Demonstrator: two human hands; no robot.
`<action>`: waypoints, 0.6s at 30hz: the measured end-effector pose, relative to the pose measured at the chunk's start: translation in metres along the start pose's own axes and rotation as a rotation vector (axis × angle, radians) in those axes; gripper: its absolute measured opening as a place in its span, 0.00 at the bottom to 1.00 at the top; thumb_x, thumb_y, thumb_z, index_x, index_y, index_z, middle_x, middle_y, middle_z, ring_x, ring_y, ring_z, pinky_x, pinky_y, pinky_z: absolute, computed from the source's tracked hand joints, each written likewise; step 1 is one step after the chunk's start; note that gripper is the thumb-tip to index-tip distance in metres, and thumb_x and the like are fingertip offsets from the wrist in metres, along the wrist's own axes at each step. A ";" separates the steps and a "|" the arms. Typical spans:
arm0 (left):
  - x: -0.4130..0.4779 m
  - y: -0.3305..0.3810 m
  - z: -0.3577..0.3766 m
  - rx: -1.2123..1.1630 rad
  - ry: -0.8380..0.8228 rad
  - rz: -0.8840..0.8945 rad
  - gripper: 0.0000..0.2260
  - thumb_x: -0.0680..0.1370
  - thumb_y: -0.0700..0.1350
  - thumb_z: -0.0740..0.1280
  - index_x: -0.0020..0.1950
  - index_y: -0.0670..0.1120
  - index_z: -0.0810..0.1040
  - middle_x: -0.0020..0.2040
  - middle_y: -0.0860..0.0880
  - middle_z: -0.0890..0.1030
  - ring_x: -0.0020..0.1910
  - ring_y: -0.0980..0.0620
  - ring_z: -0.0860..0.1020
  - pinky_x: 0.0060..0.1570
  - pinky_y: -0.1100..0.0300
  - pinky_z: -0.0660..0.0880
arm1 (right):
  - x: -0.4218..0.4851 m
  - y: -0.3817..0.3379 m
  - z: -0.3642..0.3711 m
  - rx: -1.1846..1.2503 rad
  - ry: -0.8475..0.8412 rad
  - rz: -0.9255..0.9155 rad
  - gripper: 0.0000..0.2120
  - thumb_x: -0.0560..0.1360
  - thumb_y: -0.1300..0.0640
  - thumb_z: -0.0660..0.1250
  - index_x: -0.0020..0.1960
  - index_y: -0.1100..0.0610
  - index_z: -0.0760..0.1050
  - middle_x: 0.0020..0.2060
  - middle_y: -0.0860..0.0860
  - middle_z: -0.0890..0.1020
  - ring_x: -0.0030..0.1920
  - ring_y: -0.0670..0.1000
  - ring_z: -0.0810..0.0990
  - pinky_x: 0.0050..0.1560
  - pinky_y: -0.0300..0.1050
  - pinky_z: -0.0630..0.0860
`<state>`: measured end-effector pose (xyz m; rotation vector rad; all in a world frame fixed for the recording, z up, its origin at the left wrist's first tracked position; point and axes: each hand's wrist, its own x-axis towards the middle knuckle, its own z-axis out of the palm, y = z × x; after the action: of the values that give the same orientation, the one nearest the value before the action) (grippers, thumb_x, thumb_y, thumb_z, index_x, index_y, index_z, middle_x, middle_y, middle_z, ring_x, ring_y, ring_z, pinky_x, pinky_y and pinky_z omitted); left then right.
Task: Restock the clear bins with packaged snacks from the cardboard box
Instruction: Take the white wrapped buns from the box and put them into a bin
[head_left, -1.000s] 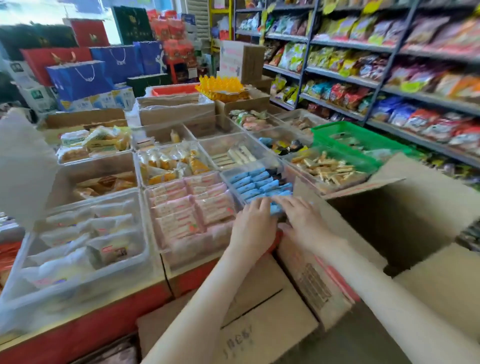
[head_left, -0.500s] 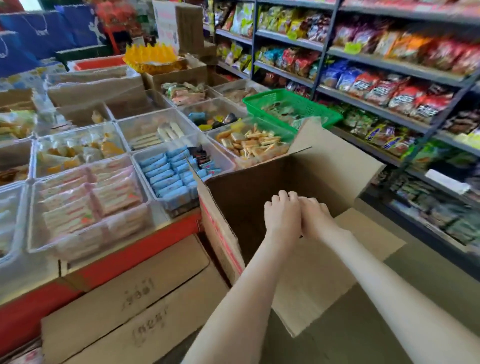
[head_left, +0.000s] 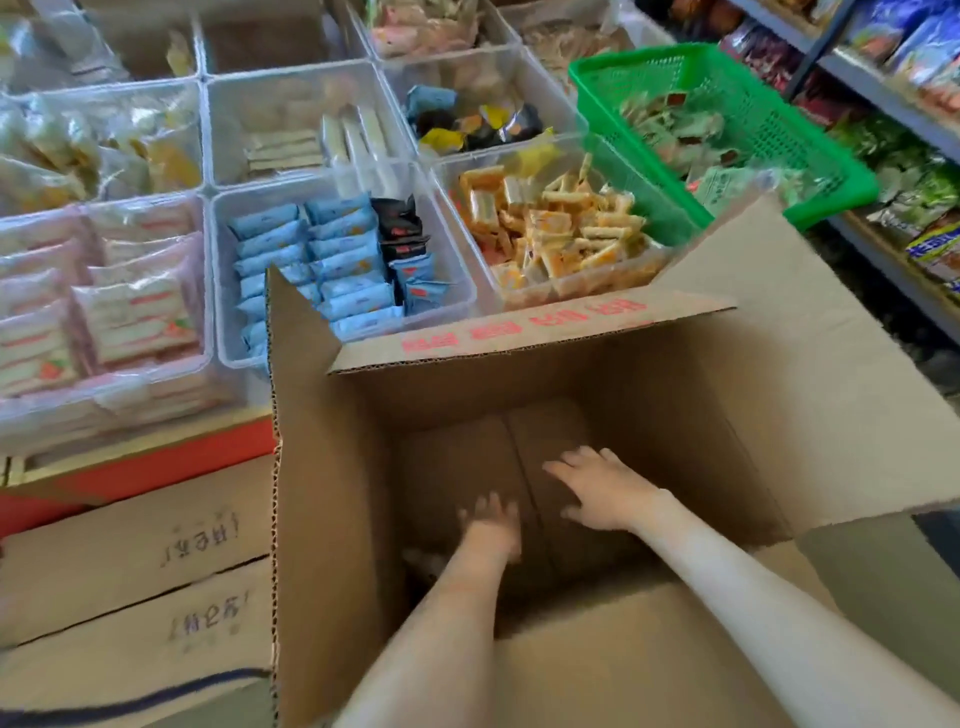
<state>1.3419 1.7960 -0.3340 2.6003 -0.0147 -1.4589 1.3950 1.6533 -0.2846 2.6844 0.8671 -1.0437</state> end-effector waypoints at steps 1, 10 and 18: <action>0.008 -0.010 0.004 0.019 -0.065 -0.027 0.33 0.80 0.44 0.61 0.78 0.45 0.44 0.78 0.41 0.45 0.76 0.39 0.46 0.72 0.38 0.47 | 0.012 0.003 0.003 0.006 -0.041 -0.027 0.32 0.79 0.49 0.61 0.78 0.52 0.51 0.76 0.54 0.56 0.76 0.56 0.51 0.74 0.53 0.50; 0.035 -0.063 0.043 -0.076 -0.187 -0.202 0.32 0.77 0.51 0.67 0.76 0.46 0.56 0.75 0.44 0.60 0.74 0.42 0.59 0.71 0.43 0.56 | 0.089 -0.024 0.044 0.141 -0.489 -0.143 0.34 0.79 0.56 0.62 0.78 0.54 0.46 0.77 0.54 0.54 0.75 0.56 0.56 0.72 0.48 0.58; 0.052 -0.060 0.044 -0.218 -0.171 -0.264 0.21 0.78 0.50 0.65 0.69 0.46 0.69 0.68 0.44 0.72 0.65 0.44 0.72 0.60 0.52 0.71 | 0.102 -0.039 0.058 0.283 -0.662 -0.101 0.37 0.76 0.51 0.66 0.78 0.49 0.47 0.76 0.52 0.57 0.74 0.56 0.60 0.71 0.54 0.61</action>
<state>1.3273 1.8445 -0.4091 2.3649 0.4571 -1.6587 1.4010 1.7146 -0.3921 2.2254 0.7564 -2.0377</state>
